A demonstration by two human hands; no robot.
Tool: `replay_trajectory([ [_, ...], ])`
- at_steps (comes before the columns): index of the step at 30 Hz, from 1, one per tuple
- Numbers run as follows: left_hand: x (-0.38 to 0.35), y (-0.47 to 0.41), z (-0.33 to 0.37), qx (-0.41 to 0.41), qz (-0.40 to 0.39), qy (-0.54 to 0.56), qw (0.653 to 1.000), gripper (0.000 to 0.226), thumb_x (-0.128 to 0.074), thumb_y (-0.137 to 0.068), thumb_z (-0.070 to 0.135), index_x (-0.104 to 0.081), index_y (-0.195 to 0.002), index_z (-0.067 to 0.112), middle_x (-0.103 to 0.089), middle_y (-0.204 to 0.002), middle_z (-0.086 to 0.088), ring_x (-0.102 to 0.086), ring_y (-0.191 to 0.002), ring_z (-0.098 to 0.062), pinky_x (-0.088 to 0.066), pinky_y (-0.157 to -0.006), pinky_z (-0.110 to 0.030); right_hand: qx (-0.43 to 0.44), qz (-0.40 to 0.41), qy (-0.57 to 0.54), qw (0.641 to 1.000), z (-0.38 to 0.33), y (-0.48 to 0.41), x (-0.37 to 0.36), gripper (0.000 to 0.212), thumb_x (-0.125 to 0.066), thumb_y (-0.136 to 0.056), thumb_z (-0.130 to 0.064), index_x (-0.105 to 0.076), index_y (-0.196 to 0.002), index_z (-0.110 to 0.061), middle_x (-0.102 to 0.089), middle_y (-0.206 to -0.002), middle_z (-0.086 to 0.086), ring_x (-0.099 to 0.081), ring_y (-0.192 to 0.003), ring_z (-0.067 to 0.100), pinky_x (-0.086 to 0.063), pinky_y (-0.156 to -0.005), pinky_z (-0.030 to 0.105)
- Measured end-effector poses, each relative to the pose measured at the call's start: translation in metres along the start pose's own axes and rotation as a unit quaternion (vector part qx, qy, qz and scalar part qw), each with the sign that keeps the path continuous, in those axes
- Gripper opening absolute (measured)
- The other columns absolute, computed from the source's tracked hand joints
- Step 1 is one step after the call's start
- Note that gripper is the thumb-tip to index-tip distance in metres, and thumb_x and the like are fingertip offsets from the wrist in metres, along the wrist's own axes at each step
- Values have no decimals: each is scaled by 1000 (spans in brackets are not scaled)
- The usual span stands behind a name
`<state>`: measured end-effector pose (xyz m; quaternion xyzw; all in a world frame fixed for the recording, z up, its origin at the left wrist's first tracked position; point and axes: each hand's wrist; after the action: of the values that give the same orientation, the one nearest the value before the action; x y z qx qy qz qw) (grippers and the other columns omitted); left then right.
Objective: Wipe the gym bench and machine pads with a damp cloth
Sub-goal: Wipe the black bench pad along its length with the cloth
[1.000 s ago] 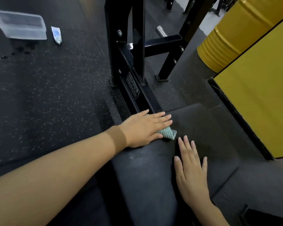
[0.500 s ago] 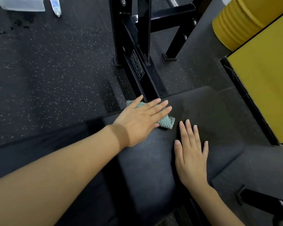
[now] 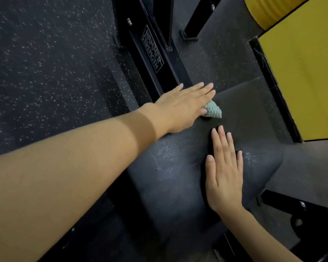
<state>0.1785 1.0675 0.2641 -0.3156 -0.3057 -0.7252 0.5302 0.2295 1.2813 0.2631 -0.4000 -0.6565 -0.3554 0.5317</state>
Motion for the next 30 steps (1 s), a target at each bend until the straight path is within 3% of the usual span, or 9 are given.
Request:
replay_trajectory([
  [7, 1, -51, -3, -28, -9, 107, 994, 57, -26, -109, 33, -2, -159, 18, 6, -166, 6, 3, -152, -8, -7, -124, -39, 5, 5, -2, 1000, 0, -2, 1, 55, -17, -101, -36, -15, -156, -33, -10, -164, -17, -6, -151, 8, -6, -121, 46],
  [16, 0, -13, -21, -86, -24, 166, 982, 58, -37, -107, 28, -10, -158, 22, 4, -166, 10, 2, -150, -2, -6, -121, -22, -2, 8, -7, 1000, 1, -3, 2, 55, -20, -101, -35, -21, -156, -29, -16, -163, -13, -10, -151, 10, -8, -121, 48],
  [24, 0, 26, -32, -34, -33, 231, 972, 57, -35, -107, 27, -10, -158, 29, 2, -164, 19, -6, -148, 3, -6, -119, -15, -2, 7, -9, 1000, 1, -2, 3, 56, -21, -100, -36, -22, -155, -28, -18, -163, -12, -11, -152, 11, -9, -121, 49],
  [30, -1, -22, -20, 0, -38, 240, 970, 55, -31, -109, 26, -8, -159, 21, 0, -165, 11, -7, -151, -7, -5, -120, -20, 2, 15, 4, 1000, 1, -3, 2, 56, -22, -100, -35, -23, -155, -26, -18, -163, -11, -13, -151, 13, -9, -120, 45],
])
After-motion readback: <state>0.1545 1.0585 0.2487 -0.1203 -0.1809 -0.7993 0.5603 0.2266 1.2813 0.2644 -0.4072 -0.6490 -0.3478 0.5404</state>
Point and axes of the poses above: each hand's wrist, its own y-axis away from the middle knuckle, its own x-axis out of the back of the hand, z = x × y
